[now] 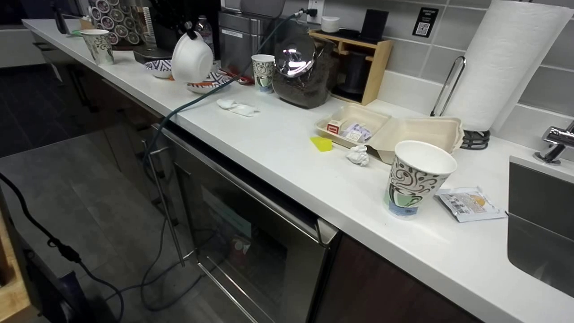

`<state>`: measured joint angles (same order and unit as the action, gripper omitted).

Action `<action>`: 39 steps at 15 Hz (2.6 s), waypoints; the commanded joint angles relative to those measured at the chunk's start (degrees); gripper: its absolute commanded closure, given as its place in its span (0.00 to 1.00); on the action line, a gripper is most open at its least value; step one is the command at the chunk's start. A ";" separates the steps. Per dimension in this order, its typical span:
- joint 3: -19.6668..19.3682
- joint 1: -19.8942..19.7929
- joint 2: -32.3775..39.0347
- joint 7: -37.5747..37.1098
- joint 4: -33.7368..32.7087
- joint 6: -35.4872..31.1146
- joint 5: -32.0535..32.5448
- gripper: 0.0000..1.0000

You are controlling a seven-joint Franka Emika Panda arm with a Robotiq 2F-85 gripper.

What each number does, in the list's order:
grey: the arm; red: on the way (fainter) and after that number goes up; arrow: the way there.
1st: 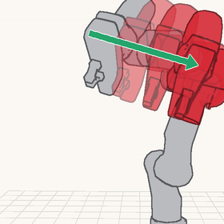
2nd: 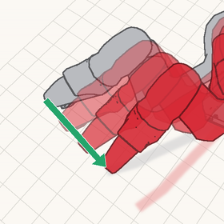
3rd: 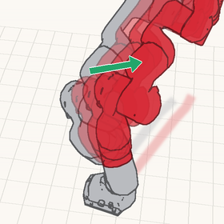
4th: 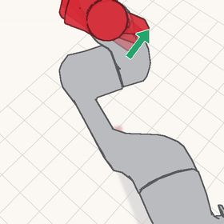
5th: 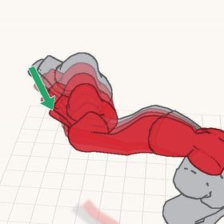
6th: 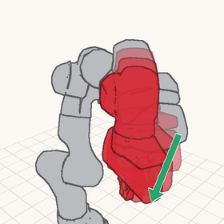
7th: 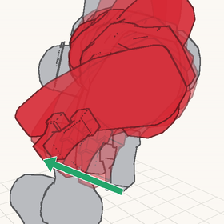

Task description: Pour the contents of the white bowl into the striped bowl

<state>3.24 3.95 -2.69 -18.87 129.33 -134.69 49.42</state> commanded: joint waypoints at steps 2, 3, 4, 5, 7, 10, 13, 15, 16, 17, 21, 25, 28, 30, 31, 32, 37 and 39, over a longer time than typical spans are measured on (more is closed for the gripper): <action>-3.55 -3.77 -0.09 0.21 1.60 -6.37 -8.85 0.98; -4.81 -4.97 -0.48 0.72 2.78 -7.58 -10.75 0.98; -6.39 -6.51 -0.59 1.34 4.22 -8.31 -12.36 0.98; -7.87 -7.97 -0.72 1.87 5.76 -9.21 -14.03 0.98; -10.98 -11.07 -0.57 2.63 9.04 -12.12 -17.05 0.98; -15.31 -15.44 -1.00 4.77 14.24 -17.80 -22.93 0.98; -18.17 -18.07 -0.25 8.60 17.17 -24.36 -32.92 0.98; -19.19 -18.71 -0.03 11.28 18.95 -28.80 -41.09 0.98; -19.45 -18.64 0.05 12.81 19.70 -30.71 -45.87 0.98; -19.49 -18.31 -0.08 14.15 20.42 -32.41 -50.83 0.98; -20.96 -14.44 -1.23 17.63 20.46 -33.98 -69.61 0.98; -22.31 -10.19 -2.06 22.19 17.22 -33.31 -88.36 0.98; -24.26 -5.59 -3.15 28.72 13.90 -34.91 -101.92 0.98; -25.64 -2.73 -2.80 34.64 11.37 -35.42 -110.98 0.98; -26.02 -2.17 -1.55 37.68 10.22 -34.69 -115.42 0.98; -26.27 -1.85 -0.42 40.80 9.34 -33.58 -119.81 0.98; -25.31 -2.73 6.61 53.79 9.35 -30.20 -136.76 0.98; -24.95 -3.03 9.83 57.08 9.07 -29.91 -140.93 0.98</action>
<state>-21.76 1.23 2.27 32.86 139.58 -166.11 -84.88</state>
